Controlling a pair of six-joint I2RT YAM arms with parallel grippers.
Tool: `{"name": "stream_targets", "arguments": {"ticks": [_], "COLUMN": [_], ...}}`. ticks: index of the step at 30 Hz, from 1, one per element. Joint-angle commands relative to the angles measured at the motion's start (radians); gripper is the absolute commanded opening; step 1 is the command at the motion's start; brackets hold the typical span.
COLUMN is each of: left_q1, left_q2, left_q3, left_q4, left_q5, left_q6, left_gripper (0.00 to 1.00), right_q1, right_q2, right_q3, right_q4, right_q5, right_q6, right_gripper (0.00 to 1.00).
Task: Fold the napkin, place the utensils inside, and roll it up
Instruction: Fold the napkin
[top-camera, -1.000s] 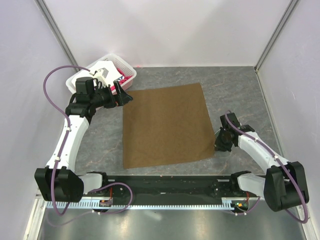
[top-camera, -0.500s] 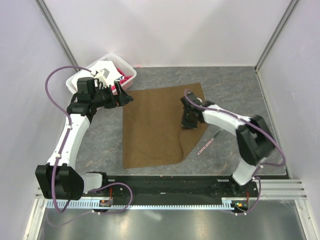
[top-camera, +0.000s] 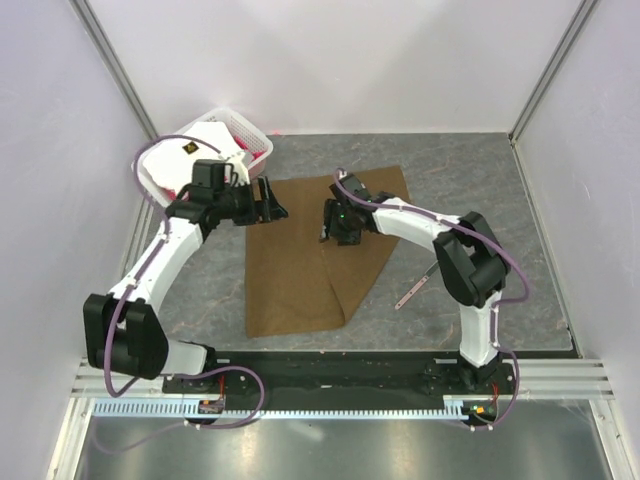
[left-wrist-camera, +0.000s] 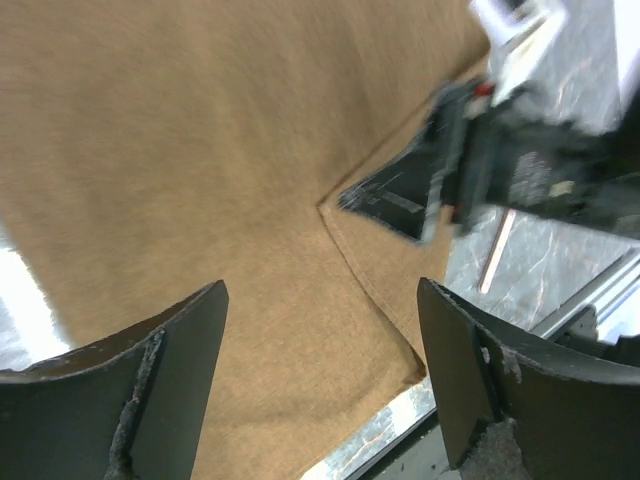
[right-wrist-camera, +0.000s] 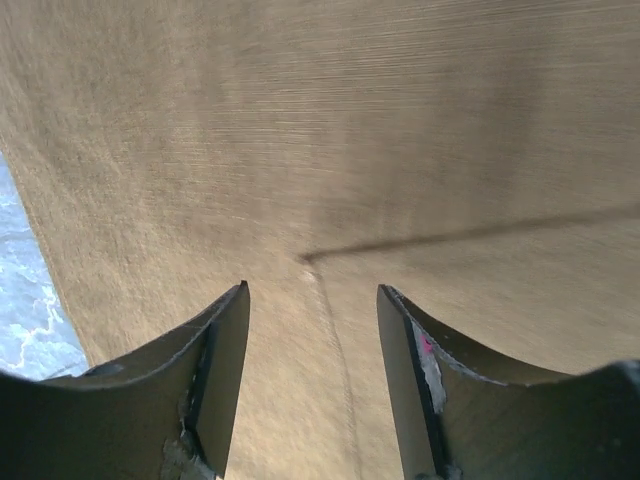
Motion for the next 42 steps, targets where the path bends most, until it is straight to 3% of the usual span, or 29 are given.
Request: {"name": "stream_targets", "arguments": {"ticks": [1,8,12,16,32,42], "left_q1": [-0.079,-0.262,-0.3,-0.325,-0.362,-0.418], "left_q2": [0.063,0.268,0.382,0.464,0.605,0.608], "left_q3": [-0.056,-0.017,0.055,0.109,0.164,0.155], "left_q4": [0.116,0.232,0.236,0.217,0.203,0.173], "left_q5": [-0.06,-0.135,-0.177,-0.195,-0.246,-0.382], "left_q6": [-0.075,-0.123,-0.125,-0.106,-0.077,-0.051], "left_gripper": [0.8,0.68,0.52,0.48,0.43,0.37], "right_q1": [-0.107,-0.294,-0.389,-0.425,-0.451,-0.455], "right_q2": [-0.184,-0.488,-0.609,-0.699,-0.716,-0.727], "right_q3": [-0.133,-0.334,-0.413,-0.44,-0.468,-0.485], "right_q4": [0.031,0.022,0.002,-0.027,-0.044,-0.04], "right_q5": [0.013,-0.013,-0.039,-0.054,-0.084,-0.081], "right_q6": [-0.047,-0.139,-0.168,-0.184,-0.199,-0.207], "right_gripper": [0.62,0.61,0.61,0.61,0.61,0.62]}}
